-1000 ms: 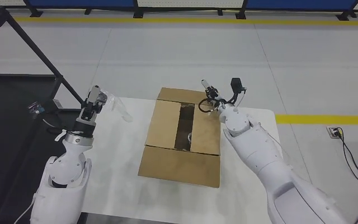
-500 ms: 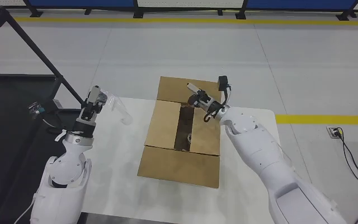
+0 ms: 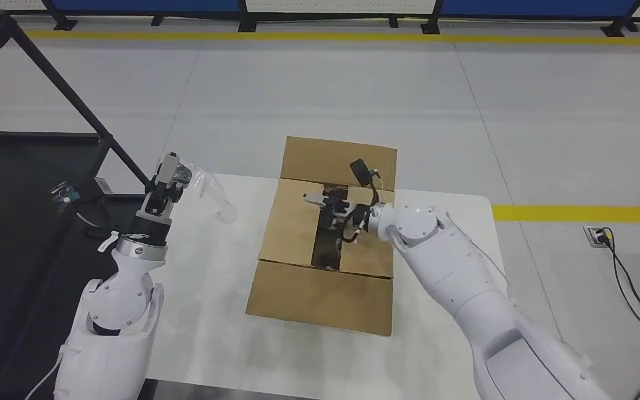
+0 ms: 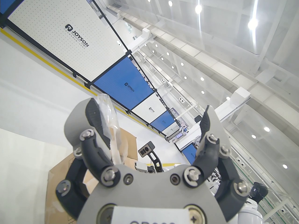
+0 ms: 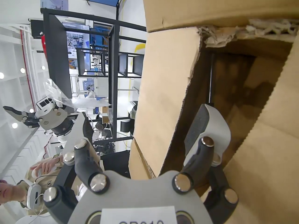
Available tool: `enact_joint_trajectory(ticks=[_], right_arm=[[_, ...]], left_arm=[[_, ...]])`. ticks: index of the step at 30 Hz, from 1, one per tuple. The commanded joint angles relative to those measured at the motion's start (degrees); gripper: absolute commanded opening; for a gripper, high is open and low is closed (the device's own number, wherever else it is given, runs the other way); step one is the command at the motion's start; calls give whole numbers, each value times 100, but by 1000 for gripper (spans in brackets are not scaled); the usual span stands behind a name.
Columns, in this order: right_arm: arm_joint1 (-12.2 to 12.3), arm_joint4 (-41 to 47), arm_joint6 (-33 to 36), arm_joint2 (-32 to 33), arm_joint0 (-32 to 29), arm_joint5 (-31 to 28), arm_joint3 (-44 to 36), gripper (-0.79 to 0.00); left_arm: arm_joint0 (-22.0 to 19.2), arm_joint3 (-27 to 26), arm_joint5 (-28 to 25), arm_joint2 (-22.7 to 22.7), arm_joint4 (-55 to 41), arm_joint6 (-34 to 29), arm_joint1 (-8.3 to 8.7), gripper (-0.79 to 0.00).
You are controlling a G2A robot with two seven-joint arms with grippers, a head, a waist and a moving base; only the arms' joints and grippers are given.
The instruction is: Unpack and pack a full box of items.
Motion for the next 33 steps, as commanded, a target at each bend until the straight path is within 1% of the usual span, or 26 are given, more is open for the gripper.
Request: enact_joint_trajectory(ticks=[1,8,14,16,24,28,29,33], right_arm=[[-41,-6,4,-9,-10,73,14,0],[-154,297,5,142,-1,49,148,0],[-162,915,257,489,58,-121,277,0],[-163,1135,440,604,78,-102,290,0],[-307,1195,301,637,164,179,151,0],[-404,1176,219,613,220,215,131,0],[-429,1146,112,604,240,203,141,0],[-551,1130,-187,575,263,143,106,0]], left_arm=[[0,0,0,0,0,0,0,0],[0,0,0,0,0,0,0,0],[0,0,0,0,0,0,0,0],[0,0,0,0,0,0,0,0],[11,-6,9,-7,-2,16,0,0],[145,-132,132,-160,187,196,15,0],[174,-158,161,-183,251,275,15,0],[261,-279,410,-287,819,851,12,0]])
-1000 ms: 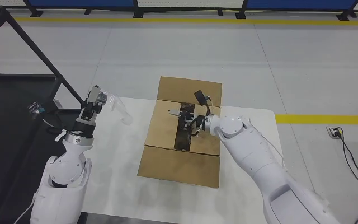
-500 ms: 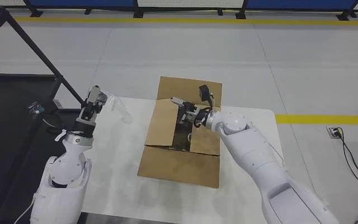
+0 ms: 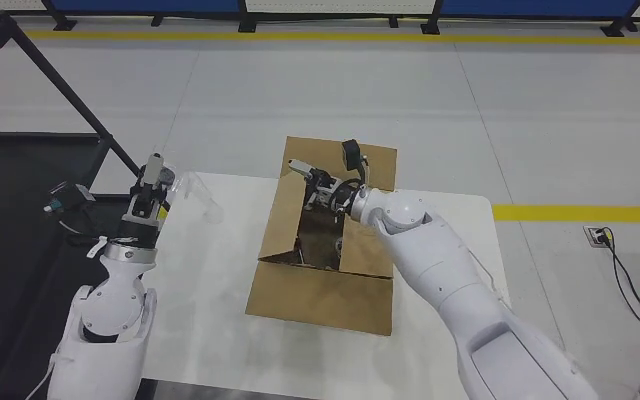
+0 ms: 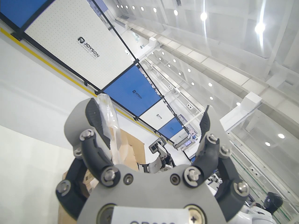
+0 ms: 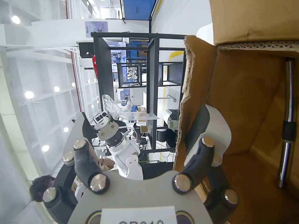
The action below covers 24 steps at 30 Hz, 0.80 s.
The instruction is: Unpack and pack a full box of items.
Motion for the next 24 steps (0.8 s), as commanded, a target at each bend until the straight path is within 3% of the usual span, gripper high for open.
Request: enact_joint_trajectory(ticks=[1,13,24], right_arm=[[-64,-46,-190,-30,17,-55,-18,0],[-618,-414,-1221,-421,-70,-368,-224,0],[-1207,-1022,-1542,-940,-133,-381,148,0]], left_arm=[[50,-79,152,-48,363,361,-4,0],[354,-338,600,-883,579,1405,13,0],[630,-487,567,-1335,154,1595,3,0]])
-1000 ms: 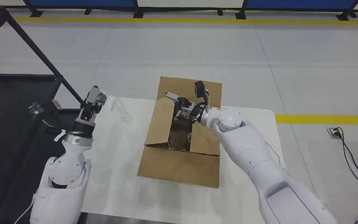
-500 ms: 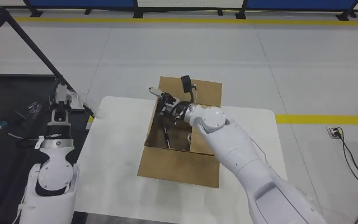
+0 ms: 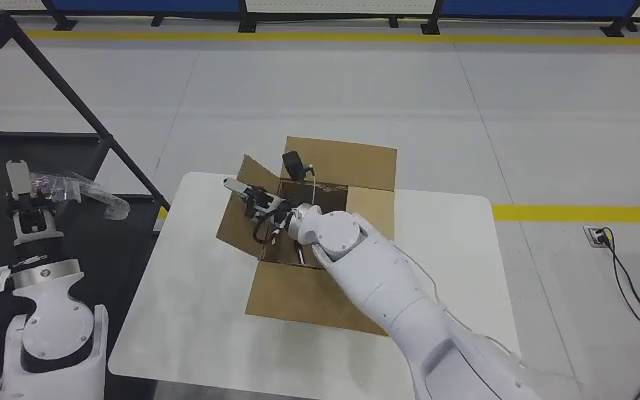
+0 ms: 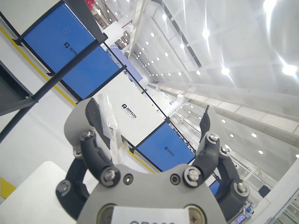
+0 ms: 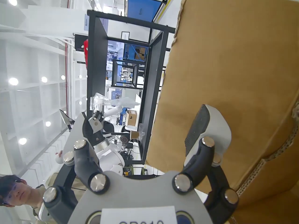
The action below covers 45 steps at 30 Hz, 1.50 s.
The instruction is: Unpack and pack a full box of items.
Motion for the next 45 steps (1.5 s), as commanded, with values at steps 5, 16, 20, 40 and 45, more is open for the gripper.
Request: enact_joint_trajectory(ticks=[5,16,20,40,45], right_arm=[[-261,-637,-122,-319,6,6,251,0],[-447,-1084,486,-428,131,46,584,0],[-458,-1021,604,-341,147,-86,630,0],[54,-521,482,520,536,-1965,610,0],[269,-1298,-529,451,569,-2352,629,0]], left_arm=[[63,-32,-177,37,-192,-169,-13,0],[-125,136,-314,275,-271,-474,-30,0],[-191,195,-342,329,-295,-549,-34,0],[-346,290,-452,515,-389,-763,-58,0],[-421,334,-439,586,-375,-831,-62,0]])
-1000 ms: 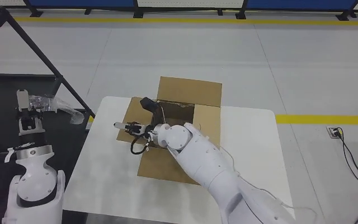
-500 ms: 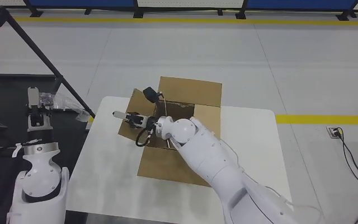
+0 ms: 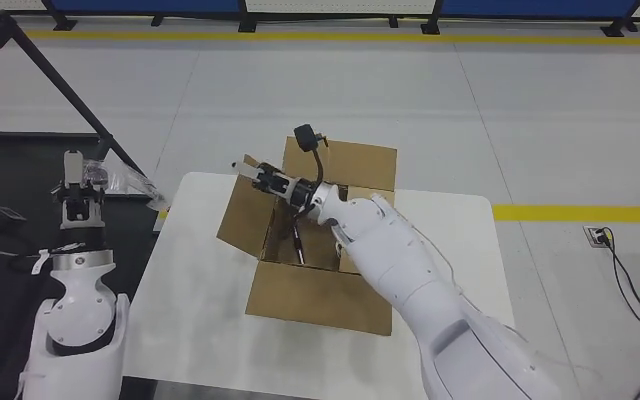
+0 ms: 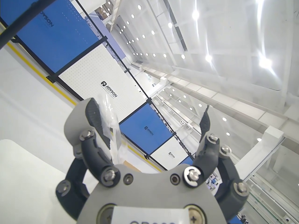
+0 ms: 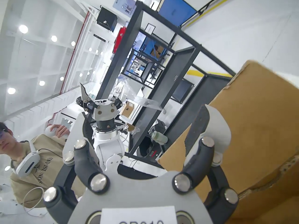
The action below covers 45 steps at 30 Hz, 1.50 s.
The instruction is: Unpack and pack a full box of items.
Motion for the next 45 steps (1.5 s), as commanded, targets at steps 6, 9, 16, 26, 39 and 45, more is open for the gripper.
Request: enact_joint_trajectory(ticks=[6,9,16,26,39,45], right_arm=[[299,-1150,-1265,-113,-80,33,-223,0],[464,-1373,-1412,-46,-171,2,-377,0],[1048,-984,-259,539,-508,-432,-907,0],[2185,-1634,812,2175,-3111,1457,-5490,0],[2462,-1928,834,3080,-4863,3004,-8329,0],[2477,-2239,1079,2910,-4762,2971,-8190,0]], left_arm=[[-145,65,9,57,52,-88,1,0],[-203,95,19,65,65,-128,3,0],[-333,195,31,149,88,-218,2,0],[-583,399,48,370,149,-318,-13,0],[-756,535,-46,538,147,-367,-29,0],[-620,500,-48,430,85,-294,-25,0]])
